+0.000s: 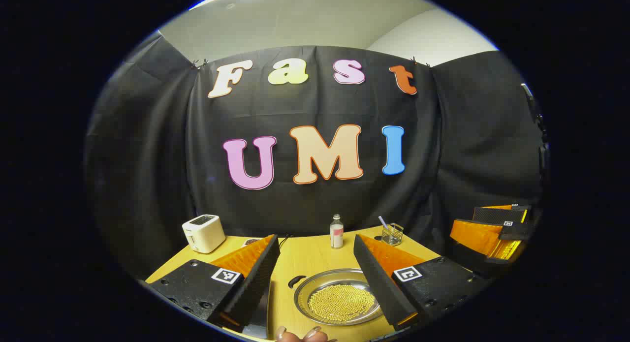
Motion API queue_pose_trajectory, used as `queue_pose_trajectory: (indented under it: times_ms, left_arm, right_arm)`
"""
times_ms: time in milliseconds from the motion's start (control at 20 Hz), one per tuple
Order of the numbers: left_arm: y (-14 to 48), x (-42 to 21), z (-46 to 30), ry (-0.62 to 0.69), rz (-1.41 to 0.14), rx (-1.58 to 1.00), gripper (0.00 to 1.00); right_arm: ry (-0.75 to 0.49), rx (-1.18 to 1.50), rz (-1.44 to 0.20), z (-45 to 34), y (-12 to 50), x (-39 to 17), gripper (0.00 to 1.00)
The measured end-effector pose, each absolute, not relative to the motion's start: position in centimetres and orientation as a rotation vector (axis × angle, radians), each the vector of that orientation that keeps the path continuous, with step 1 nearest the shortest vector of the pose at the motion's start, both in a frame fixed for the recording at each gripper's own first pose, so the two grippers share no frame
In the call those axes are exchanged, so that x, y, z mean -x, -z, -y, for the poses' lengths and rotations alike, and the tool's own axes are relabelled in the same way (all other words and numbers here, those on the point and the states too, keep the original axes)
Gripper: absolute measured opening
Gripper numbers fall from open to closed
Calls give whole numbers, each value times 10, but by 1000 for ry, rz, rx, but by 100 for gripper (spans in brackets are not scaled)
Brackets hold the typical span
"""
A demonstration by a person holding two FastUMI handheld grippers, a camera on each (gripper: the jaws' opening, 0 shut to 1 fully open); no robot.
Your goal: First push the handle of the pot to place it horizontally, then grasp the pot with both hands and set it on the induction cooktop.
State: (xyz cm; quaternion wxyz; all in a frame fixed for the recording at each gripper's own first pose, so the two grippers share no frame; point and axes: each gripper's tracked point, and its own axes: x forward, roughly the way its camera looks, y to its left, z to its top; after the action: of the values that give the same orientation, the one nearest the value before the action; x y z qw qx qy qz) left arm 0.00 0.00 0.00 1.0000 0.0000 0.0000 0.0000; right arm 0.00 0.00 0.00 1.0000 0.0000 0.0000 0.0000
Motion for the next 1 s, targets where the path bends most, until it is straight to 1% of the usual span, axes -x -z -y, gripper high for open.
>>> queue_pose_trajectory:
  times_ms: [100,150,200,250,300,400,450,550,600,700,800,1000]
  left_arm:
    - [0,1,-1,-1,6,7,100]
    - [-2,2,0,2,9,11,97]
    - [-2,2,0,4,10,11,100]
    - [-2,4,-1,3,13,8,100]
    - [-3,5,-1,4,14,3,97]
    - [-2,6,0,9,11,1,100]
    - [-1,6,0,11,8,4,97]
    - [1,7,0,12,1,7,97]
    - [2,7,0,11,3,8,100]
    - [3,8,1,16,-1,5,97]
    - [4,9,-1,15,-5,6,99]
    - [7,9,-3,13,-13,4,100]
  right_arm:
    - [4,1,-7,1,3,3,93]
    - [3,3,-9,0,3,4,93]
    - [1,4,-9,-2,3,5,93]
    - [0,5,-7,-2,3,6,93]
    - [-1,6,-5,-4,2,7,93]
    - [-5,8,-3,-6,2,9,93]
    - [-6,9,-4,-7,2,9,93]
    - [-10,4,-1,-9,1,11,93]
    - [-13,-2,0,-10,2,12,93]
    - [-13,-9,-1,-10,2,13,93]
    - [-5,-9,-7,-8,5,14,93]
    - [0,-10,-16,-8,8,14,93]
